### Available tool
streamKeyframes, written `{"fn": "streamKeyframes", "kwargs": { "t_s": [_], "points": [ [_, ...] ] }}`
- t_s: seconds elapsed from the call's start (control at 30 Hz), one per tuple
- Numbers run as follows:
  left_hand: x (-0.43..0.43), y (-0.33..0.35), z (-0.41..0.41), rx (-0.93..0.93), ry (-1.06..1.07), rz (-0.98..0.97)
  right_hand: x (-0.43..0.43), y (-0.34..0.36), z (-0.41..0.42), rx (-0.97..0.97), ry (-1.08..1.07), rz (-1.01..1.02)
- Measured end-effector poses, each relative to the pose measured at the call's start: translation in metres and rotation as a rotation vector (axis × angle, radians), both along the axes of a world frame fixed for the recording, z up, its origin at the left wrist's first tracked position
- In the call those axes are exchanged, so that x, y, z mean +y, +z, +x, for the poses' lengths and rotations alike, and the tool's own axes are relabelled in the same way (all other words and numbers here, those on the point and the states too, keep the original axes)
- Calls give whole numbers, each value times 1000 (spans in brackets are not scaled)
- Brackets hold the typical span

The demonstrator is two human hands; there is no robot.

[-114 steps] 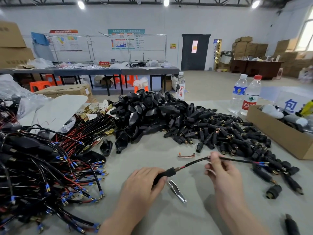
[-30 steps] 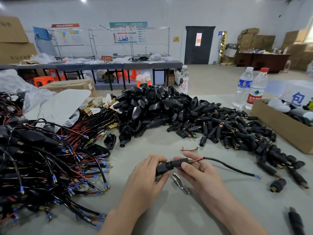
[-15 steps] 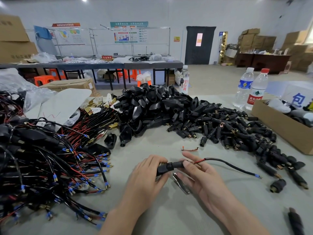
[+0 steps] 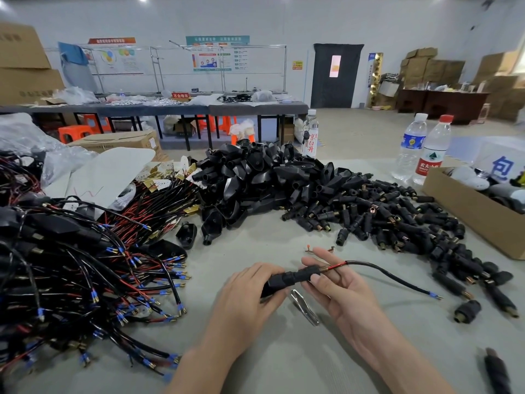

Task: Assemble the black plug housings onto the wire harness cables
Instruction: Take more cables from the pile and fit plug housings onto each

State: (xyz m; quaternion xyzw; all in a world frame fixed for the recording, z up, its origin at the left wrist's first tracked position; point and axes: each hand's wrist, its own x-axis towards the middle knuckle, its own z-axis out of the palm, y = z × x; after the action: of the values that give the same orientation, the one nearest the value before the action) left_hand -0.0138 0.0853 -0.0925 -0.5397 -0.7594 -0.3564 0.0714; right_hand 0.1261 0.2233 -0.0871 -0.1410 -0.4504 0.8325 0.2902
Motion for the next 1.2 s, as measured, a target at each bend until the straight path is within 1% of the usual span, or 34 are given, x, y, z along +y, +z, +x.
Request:
{"fn": "streamKeyframes", "kwargs": {
  "t_s": [0.3, 0.53, 0.7, 0.97, 1.2],
  "points": [
    [-1, 2, 0, 11, -1, -8, -4, -1, 0, -83, -13, 128],
    [-1, 3, 0, 22, -9, -24, -4, -6, -3, -101, -10, 169],
    [-1, 2, 1, 2, -15, -14, 0, -11, -4, -119, -21, 235],
    [1, -2, -2, -53, -49, 25, 3, -13, -5, -131, -6, 255],
    [3, -8, -6, -45, -54, 45, 0, -10, -3, -168, -14, 311]
  ]
}}
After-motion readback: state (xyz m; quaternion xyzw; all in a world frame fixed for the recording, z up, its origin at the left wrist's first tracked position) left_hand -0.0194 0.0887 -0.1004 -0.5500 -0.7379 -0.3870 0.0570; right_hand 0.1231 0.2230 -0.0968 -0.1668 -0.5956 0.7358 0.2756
